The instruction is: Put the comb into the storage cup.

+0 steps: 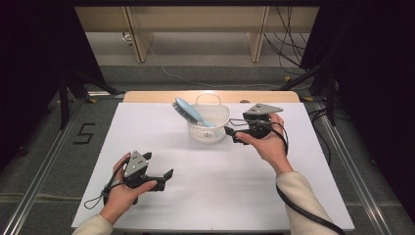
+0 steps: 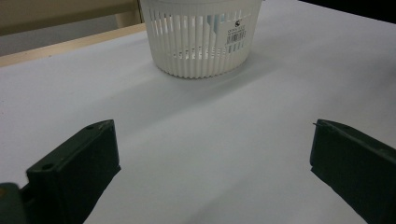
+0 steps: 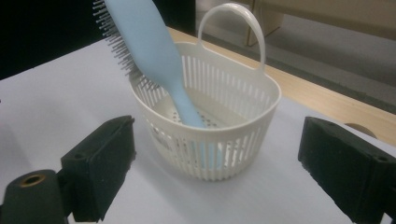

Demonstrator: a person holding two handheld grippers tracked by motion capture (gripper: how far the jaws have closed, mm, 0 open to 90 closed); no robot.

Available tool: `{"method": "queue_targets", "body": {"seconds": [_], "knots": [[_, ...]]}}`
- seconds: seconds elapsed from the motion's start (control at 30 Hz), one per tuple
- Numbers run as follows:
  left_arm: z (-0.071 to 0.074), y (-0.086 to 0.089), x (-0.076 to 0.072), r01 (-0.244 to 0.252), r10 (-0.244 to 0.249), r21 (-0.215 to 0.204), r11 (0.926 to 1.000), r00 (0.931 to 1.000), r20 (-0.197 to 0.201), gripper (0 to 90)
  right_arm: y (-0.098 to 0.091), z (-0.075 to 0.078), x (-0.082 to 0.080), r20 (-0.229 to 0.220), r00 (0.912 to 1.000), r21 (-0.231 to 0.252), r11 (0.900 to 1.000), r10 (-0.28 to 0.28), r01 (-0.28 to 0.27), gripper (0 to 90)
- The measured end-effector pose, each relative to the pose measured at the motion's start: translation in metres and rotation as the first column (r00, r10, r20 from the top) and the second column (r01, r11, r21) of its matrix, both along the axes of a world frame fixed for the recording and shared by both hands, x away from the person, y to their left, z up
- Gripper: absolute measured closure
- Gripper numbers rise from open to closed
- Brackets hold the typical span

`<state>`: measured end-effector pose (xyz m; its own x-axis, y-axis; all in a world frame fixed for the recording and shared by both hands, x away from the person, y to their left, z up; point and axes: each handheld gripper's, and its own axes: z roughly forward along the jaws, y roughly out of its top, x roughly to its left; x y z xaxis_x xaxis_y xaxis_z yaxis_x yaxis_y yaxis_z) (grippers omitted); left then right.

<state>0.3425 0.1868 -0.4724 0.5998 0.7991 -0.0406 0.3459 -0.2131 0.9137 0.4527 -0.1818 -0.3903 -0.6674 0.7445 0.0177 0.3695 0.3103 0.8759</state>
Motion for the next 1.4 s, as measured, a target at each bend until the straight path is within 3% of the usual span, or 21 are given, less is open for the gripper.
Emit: {"method": "queue_targets", "body": {"seconds": [0.47,0.7,0.87,1.4], "knots": [[0.0,-0.001,0.001,-0.002,0.002,0.005,1.0,1.0,0.005,0.8,-0.038,-0.012,-0.023,-0.009,0.9994,0.024,0.9991,-0.035,0.035,11.8],[0.001,0.001,0.001,-0.011,0.011,0.0,0.9999,0.9999,0.005,0.7,-0.055,-0.01,-0.035,0.001,0.9988,0.017,0.9987,-0.048,0.048,12.1],[0.001,0.0,0.001,-0.007,0.007,0.002,1.0,0.9999,0.008,0.6,-0.063,-0.014,-0.042,-0.008,0.9987,0.004,0.9987,-0.051,0.051,12.1],[0.001,0.0,0.0,-0.003,0.003,0.001,1.0,1.0,0.009,0.2,-0.087,-0.022,-0.062,-0.021,0.9977,0.026,0.9976,-0.064,0.064,12.1]]}}
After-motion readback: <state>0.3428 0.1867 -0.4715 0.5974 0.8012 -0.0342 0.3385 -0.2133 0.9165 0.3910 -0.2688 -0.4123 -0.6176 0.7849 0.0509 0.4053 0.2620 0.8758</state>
